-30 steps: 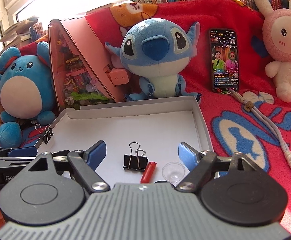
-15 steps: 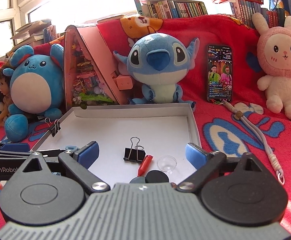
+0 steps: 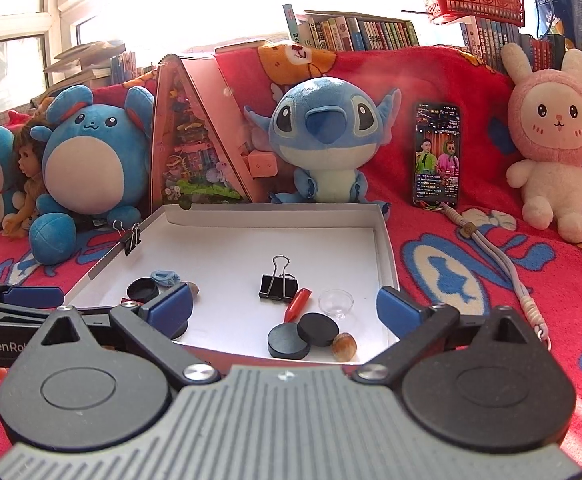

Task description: Organize rigid objects

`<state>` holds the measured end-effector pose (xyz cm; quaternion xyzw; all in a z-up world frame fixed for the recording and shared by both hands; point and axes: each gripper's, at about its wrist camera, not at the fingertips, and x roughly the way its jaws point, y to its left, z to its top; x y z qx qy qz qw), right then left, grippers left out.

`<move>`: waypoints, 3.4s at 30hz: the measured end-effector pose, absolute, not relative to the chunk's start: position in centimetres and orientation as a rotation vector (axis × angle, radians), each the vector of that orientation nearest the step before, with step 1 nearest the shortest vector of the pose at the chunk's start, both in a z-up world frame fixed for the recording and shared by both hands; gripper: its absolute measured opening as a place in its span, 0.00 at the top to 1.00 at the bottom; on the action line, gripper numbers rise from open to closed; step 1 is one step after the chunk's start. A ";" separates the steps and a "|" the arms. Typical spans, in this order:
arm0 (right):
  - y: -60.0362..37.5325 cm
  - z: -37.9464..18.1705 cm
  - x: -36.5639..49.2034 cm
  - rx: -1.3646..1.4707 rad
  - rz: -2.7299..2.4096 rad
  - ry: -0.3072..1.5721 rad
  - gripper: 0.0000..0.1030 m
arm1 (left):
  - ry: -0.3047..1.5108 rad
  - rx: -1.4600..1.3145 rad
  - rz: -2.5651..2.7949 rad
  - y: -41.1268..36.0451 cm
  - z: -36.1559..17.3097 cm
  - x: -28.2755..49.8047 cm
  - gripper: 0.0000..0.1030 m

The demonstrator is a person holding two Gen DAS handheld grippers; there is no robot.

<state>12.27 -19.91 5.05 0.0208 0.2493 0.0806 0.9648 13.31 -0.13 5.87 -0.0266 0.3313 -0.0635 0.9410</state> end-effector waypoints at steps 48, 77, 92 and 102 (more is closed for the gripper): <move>-18.7 -1.7 10.5 -0.051 0.091 0.674 0.00 | 0.687 0.003 -0.010 0.6 -0.1 11.6 0.00; -18.9 -1.6 10.6 -0.046 0.093 0.674 0.00 | 0.688 0.000 -0.011 0.5 -0.1 11.6 0.00; -18.9 -1.6 10.6 -0.046 0.093 0.672 0.00 | 0.687 0.000 -0.011 0.5 -0.1 11.6 0.00; -18.9 -1.7 10.6 -0.046 0.093 0.672 0.00 | 0.687 0.000 -0.011 0.6 -0.1 11.6 0.00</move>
